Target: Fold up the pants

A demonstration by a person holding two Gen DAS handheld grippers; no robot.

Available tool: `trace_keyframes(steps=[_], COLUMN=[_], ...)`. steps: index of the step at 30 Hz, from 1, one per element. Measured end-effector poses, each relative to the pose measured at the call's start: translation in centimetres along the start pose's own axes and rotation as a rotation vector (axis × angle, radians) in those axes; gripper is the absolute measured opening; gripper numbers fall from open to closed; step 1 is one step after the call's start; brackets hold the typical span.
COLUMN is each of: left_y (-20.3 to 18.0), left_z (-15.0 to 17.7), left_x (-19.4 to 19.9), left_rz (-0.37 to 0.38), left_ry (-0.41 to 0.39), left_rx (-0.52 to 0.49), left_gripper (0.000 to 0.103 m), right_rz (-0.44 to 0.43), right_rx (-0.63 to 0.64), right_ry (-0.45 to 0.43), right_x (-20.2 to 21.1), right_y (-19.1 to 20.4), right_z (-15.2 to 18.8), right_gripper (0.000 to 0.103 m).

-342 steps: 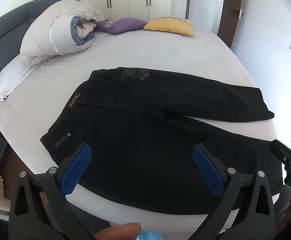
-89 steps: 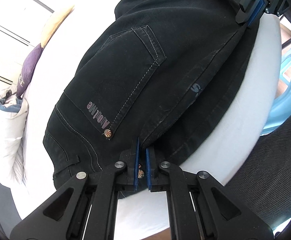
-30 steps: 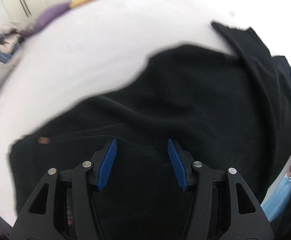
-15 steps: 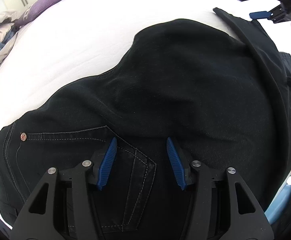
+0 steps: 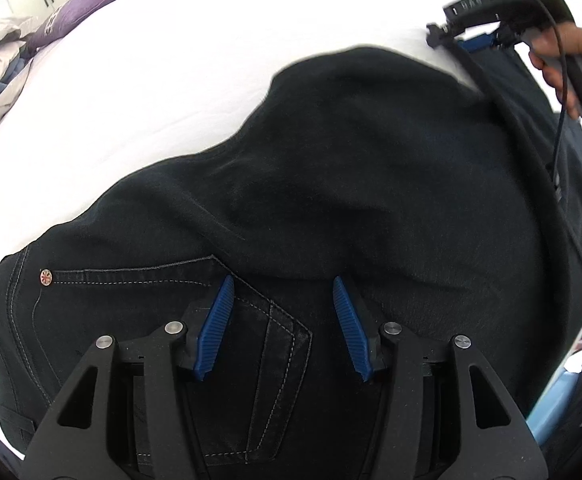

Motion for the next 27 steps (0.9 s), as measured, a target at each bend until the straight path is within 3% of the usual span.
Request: trace_keyframes(steps=[1, 2, 4, 6, 8, 11, 14, 16, 22, 27], left_y=[0.1, 0.0, -1.0, -2.6, -4.5, -5.5, -4.5, -4.4, -4.6, -5.2], left_z=[-0.3, -0.6, -1.6, -2.3, -2.2, -1.0, -0.6, -0.4, 0.0, -0.5], left_x=[0.7, 1.4, 3.7, 4.5, 3.2, -0.4, -1.5, -2.0, -2.7, -2.6], left_rz=[0.026, 0.068, 0.201, 0.301, 0.413, 0.507, 0.631, 0.659, 0.618, 0.607], left_ry=[-0.013, -0.033, -0.103, -0.125, -0.077, -0.006, -0.018, -0.017, 0.006, 0.015], left_rx=[0.022, 0.052, 0.118, 0.131, 0.150, 0.220, 0.333, 0.346, 0.337, 0.341], left_gripper=[0.048, 0.038, 0.032, 0.021, 0.012, 0.005, 0.000, 0.000, 0.000, 0.000], right_rz=[-0.002, -0.019, -0.068, -0.133, -0.176, -0.239, -0.295, -0.327, -0.416, -0.426], right_rx=[-0.002, -0.008, -0.026, -0.056, -0.084, -0.105, -0.116, -0.141, -0.242, -0.289], right_ry=[-0.001, -0.003, -0.001, -0.007, -0.019, -0.071, -0.136, -0.182, -0.315, -0.416], right_x=[0.0, 0.2, 0.4, 0.7, 1.2, 3.4, 6.3, 8.3, 13.0, 16.2], right_y=[-0.1, -0.5, -1.2, -1.6, -1.9, -2.2, -2.2, -3.4, -5.9, -8.4], right_z=[0.0, -0.1, 0.0, 0.1, 0.4, 1.6, 3.7, 5.3, 8.5, 12.6], right_gripper=[0.040, 0.034, 0.019, 0.012, 0.009, 0.007, 0.007, 0.007, 0.006, 0.006])
Point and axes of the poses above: each gripper's, at about its wrist camera, not at the fingertips, and x roughly against the way its jaws point, y to its left, z to its underside, the point moved 10 cm from there along -x, roughly the way its jaws point, and after that the axes turned 7 degrees about y, right-handed, at the moved point
